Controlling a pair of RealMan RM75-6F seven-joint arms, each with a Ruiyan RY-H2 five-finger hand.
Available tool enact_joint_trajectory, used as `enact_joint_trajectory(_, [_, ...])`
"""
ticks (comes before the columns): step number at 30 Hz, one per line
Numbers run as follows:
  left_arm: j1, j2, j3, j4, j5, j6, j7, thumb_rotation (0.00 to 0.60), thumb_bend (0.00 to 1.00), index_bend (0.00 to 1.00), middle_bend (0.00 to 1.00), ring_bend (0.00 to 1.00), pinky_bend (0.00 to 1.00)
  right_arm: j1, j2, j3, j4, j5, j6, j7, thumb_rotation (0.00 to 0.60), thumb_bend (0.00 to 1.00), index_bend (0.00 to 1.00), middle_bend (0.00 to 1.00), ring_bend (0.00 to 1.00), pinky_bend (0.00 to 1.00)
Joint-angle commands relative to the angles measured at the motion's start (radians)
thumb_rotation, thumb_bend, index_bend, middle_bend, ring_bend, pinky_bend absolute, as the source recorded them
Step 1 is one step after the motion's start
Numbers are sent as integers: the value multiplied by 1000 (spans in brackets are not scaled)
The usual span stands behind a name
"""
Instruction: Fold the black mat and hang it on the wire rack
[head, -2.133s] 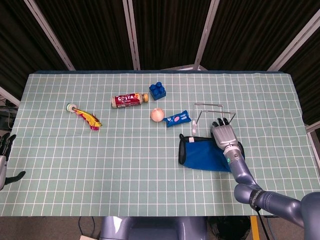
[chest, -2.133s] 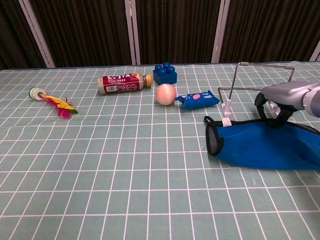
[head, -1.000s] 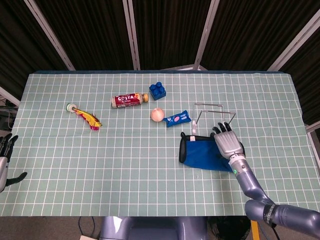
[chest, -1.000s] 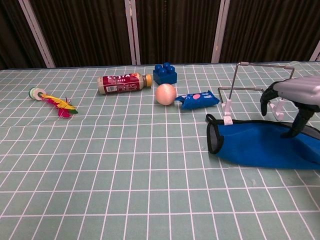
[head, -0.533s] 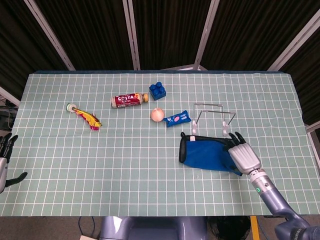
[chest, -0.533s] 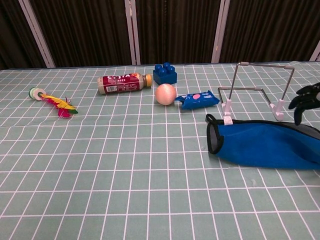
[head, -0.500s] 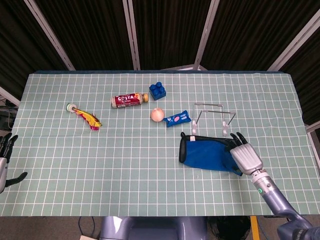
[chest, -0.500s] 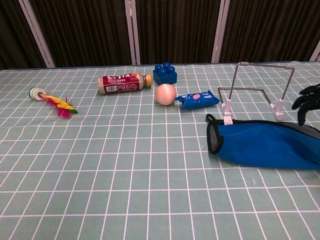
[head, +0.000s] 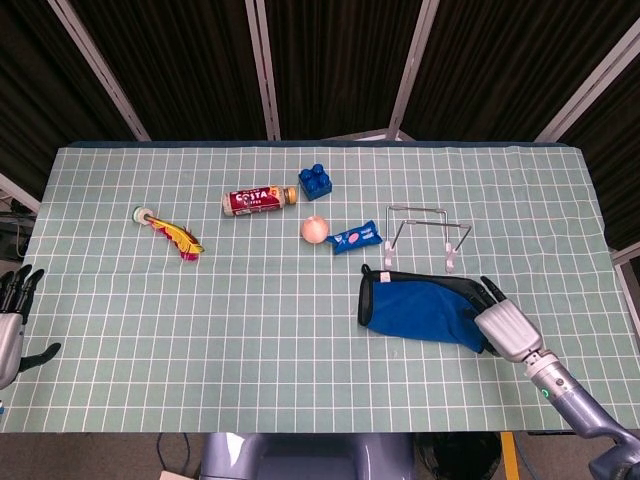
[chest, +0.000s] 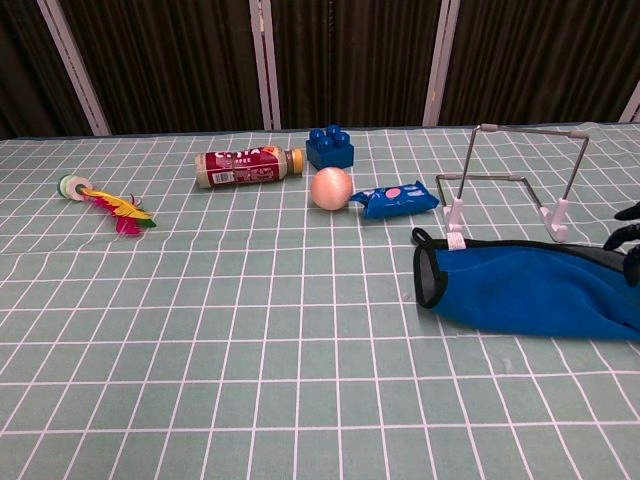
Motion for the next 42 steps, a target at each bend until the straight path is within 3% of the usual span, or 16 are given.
enact_joint_trajectory(1, [-3, -2, -2, 1, -6, -4, 2, 600, 0, 0, 0, 0, 0, 2, -43, 0, 67, -26, 6, 43, 600, 101, 372, 150, 0, 0])
enact_joint_trajectory(11, [-7, -5, -9, 11, -31, -17, 0, 600, 0, 0, 0, 0, 0, 19, -143, 17, 232, -47, -12, 116, 600, 105, 373, 149, 0, 1])
enact_joint_trajectory(22, [-14, -10, -14, 23, -61, -36, 3, 600, 0, 0, 0, 0, 0, 21, -178, 47, 330, -12, -64, 167, 600, 119, 374, 150, 0, 1])
enact_joint_trajectory(28, [-18, -12, -12, 22, -62, -41, 7, 600, 0, 0, 0, 0, 0, 18, -189, 50, 343, -10, -71, 238, 600, 287, 542, 149, 0, 22])
enact_joint_trajectory(31, [-19, -13, -11, 21, -62, -42, 9, 600, 0, 0, 0, 0, 0, 17, -195, 51, 355, -15, -55, 256, 600, 314, 588, 150, 0, 40])
enact_joint_trajectory(42, [-17, -10, -9, 20, -56, -36, 1, 600, 0, 0, 0, 0, 0, 22, -208, 90, 407, -15, 22, 278, 600, 319, 607, 162, 0, 69])
